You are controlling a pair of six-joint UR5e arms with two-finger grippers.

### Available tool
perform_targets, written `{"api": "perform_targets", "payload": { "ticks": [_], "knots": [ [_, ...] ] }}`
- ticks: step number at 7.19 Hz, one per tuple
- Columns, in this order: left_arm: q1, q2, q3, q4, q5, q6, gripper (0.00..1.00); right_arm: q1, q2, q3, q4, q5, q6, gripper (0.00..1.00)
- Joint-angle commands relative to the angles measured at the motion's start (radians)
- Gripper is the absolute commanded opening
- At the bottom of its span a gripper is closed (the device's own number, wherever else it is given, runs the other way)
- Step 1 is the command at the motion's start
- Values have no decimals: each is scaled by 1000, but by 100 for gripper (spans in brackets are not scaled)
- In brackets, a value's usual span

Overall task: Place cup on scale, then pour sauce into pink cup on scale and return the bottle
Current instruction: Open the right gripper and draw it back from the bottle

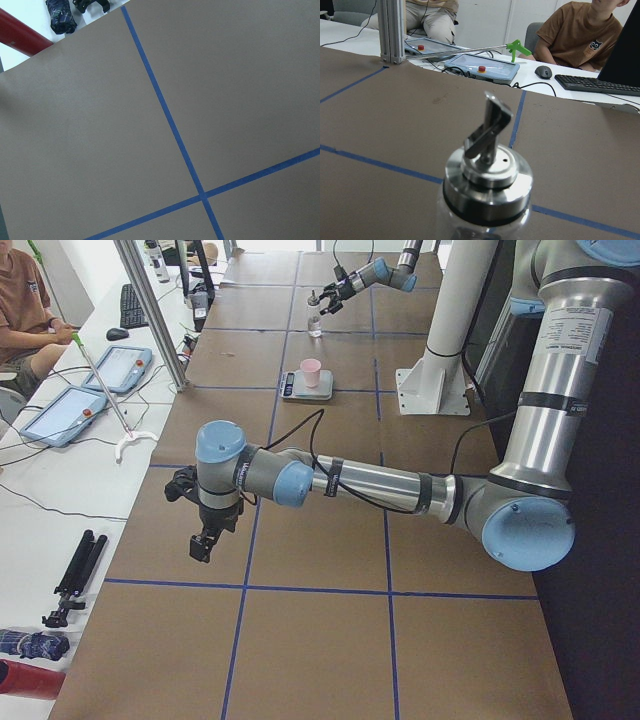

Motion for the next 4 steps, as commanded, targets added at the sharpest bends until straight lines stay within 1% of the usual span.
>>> {"api": "perform_targets", "payload": {
  "ticks": [1,2,3,4],
  "knots": [
    [-1,0,-2,0,0,0,100,-15,-116,125,1,60,2,100],
    [-1,0,-2,0,0,0,100,-15,-174,197,-1,85,1,100],
    [-1,2,0,0,0,0,100,-14,-185,227,-1,109,1,100],
    [-1,2,2,0,0,0,100,-9,-201,277,-18,161,1,100]
  ]
}}
